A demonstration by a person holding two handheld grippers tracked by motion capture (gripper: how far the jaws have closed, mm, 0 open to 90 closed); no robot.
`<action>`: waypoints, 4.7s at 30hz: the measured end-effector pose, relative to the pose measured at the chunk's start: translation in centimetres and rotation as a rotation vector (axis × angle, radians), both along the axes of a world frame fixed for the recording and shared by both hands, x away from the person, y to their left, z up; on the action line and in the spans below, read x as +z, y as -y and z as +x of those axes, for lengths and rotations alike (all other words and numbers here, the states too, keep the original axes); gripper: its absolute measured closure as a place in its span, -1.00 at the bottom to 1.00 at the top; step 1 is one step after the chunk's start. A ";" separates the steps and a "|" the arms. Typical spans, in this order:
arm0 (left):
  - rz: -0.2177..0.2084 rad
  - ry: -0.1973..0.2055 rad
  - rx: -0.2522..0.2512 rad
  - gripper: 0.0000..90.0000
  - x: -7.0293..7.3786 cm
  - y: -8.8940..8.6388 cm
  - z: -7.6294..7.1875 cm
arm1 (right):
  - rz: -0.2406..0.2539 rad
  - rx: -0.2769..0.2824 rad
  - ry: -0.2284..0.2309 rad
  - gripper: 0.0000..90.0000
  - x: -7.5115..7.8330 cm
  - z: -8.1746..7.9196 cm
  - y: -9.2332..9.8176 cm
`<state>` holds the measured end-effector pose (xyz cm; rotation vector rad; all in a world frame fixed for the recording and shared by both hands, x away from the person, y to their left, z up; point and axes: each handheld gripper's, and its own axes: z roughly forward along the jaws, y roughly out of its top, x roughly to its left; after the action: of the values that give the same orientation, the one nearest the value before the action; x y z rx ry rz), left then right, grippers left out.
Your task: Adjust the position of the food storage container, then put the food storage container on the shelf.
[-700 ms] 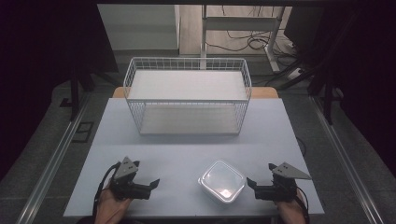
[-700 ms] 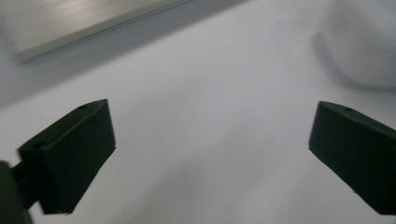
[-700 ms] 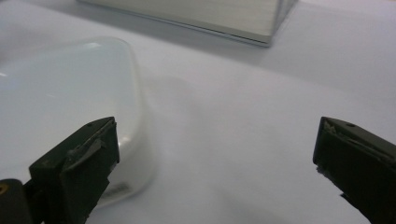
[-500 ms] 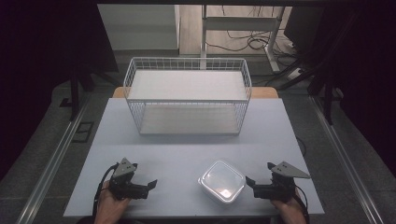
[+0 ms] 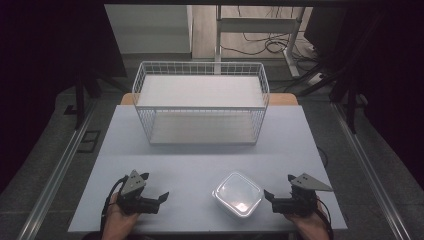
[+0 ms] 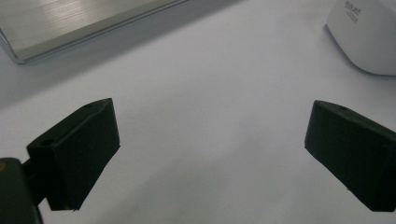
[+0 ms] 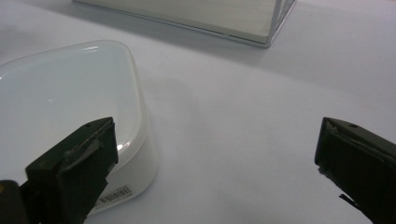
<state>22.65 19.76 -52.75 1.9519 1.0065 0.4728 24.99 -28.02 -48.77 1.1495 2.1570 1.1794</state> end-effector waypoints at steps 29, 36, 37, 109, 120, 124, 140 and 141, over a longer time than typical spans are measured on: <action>-0.002 -0.002 0.011 -0.93 0.2 -0.1 -0.1 | -0.091 0.173 -0.173 0.99 0.0 -3.2 -1.2; 0.001 -0.003 0.012 -0.92 0.2 -0.1 -0.2 | -0.087 0.222 -0.225 0.99 -0.6 -3.2 -2.2; 0.001 -0.002 0.011 -0.92 0.2 -0.1 -0.2 | -0.084 0.224 -0.224 0.99 -0.6 -3.1 -2.3; -0.002 -0.019 -0.033 -0.94 0.0 0.2 -0.2 | -0.123 0.305 -0.080 -0.85 -1.0 3.6 -7.5; -0.026 -0.071 -0.024 -0.92 0.0 0.3 0.1 | -0.102 0.304 -0.081 -0.97 -1.4 3.6 -7.4; -0.042 -0.085 -0.032 -0.93 0.2 0.5 0.1 | -0.084 0.308 -0.089 -0.96 -1.2 3.8 -7.4; -0.117 -0.105 -0.094 -0.80 1.9 2.6 1.8 | -0.050 0.319 -0.098 -0.98 0.4 4.1 -9.4; -0.120 -0.104 -0.095 -0.78 2.0 2.7 1.9 | -0.058 0.319 -0.098 -0.98 0.5 4.1 -9.6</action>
<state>24.52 17.09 -50.73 1.9226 0.9789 0.2539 29.13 -18.38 -48.30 0.8766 2.5007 1.2003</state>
